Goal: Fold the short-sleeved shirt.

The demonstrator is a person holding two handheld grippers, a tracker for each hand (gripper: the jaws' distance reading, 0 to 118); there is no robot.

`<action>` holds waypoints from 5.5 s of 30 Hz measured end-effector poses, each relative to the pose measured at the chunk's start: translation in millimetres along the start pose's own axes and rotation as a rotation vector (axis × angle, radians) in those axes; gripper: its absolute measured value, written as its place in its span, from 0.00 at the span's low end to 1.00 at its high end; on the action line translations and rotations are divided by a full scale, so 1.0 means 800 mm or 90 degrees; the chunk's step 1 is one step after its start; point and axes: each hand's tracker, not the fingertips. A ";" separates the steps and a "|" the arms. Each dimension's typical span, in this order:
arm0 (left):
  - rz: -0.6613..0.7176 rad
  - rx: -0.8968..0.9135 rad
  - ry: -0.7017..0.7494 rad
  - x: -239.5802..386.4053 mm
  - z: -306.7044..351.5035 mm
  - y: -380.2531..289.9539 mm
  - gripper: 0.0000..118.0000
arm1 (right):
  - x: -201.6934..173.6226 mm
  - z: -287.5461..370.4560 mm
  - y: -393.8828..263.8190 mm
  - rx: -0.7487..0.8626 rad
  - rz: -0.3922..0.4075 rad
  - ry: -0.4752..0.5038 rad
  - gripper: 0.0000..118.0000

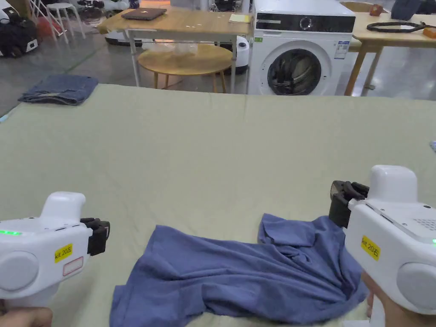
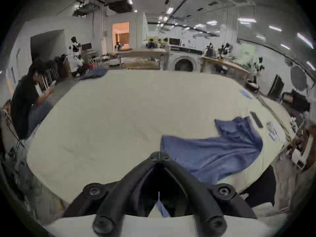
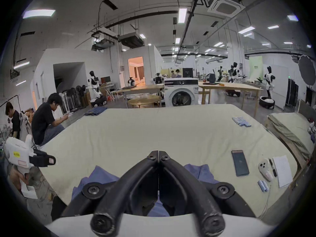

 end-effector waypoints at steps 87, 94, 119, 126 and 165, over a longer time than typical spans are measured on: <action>0.118 0.077 0.067 -0.088 -0.174 0.537 0.02 | 0.189 -0.402 0.420 -0.056 0.012 -0.281 0.01; 0.118 0.077 0.069 -0.111 -0.320 0.476 0.02 | 0.212 -0.485 0.300 -0.091 -0.010 -0.260 0.01; 0.248 -0.167 -0.042 -0.145 -0.202 0.033 0.02 | 0.249 -0.208 -0.110 -0.327 -0.092 -0.149 0.01; 0.278 -0.193 -0.091 -0.164 -0.128 -0.047 0.02 | 0.262 -0.094 -0.179 -0.367 -0.157 -0.130 0.01; -0.022 -0.136 -0.167 0.045 -0.088 -0.020 0.00 | 0.288 -0.205 -0.130 -0.531 -0.236 -0.152 0.94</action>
